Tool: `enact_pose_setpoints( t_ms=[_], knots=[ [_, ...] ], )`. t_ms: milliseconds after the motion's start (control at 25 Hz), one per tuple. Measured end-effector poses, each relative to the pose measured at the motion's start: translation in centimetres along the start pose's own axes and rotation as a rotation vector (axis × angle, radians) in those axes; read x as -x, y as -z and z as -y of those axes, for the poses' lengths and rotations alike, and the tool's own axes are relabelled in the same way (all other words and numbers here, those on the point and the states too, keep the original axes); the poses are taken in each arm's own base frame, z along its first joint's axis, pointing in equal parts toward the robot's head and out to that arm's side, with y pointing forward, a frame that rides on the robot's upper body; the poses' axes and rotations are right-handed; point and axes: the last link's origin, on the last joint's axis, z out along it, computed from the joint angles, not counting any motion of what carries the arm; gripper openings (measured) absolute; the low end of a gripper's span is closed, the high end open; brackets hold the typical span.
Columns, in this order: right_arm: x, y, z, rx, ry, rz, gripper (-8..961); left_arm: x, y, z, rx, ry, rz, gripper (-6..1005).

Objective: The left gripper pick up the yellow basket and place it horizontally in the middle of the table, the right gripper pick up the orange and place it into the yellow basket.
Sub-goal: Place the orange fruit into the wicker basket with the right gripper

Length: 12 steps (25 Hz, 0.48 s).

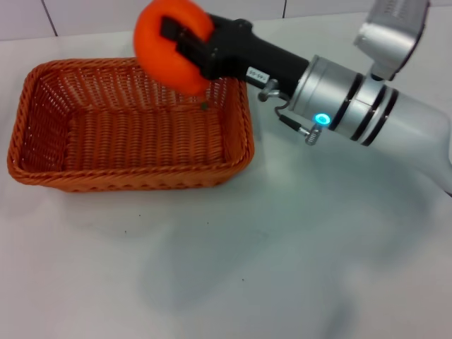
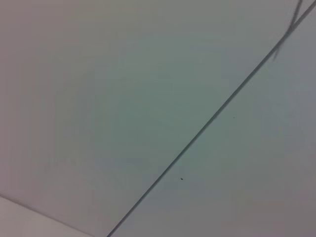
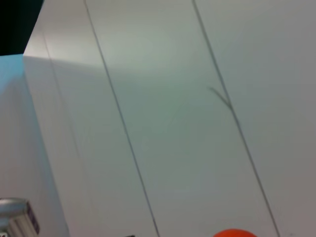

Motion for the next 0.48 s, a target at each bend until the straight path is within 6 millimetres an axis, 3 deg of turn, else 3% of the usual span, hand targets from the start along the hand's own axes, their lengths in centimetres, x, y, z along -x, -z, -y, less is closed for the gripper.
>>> enact_pose_setpoints(
  t_ms=[480],
  knots=[
    [0.06,-0.3,0.16,-0.01,-0.021,0.012,210,-0.24,-0.01,-0.02,0.002,-0.002,-0.006,877]
  ],
)
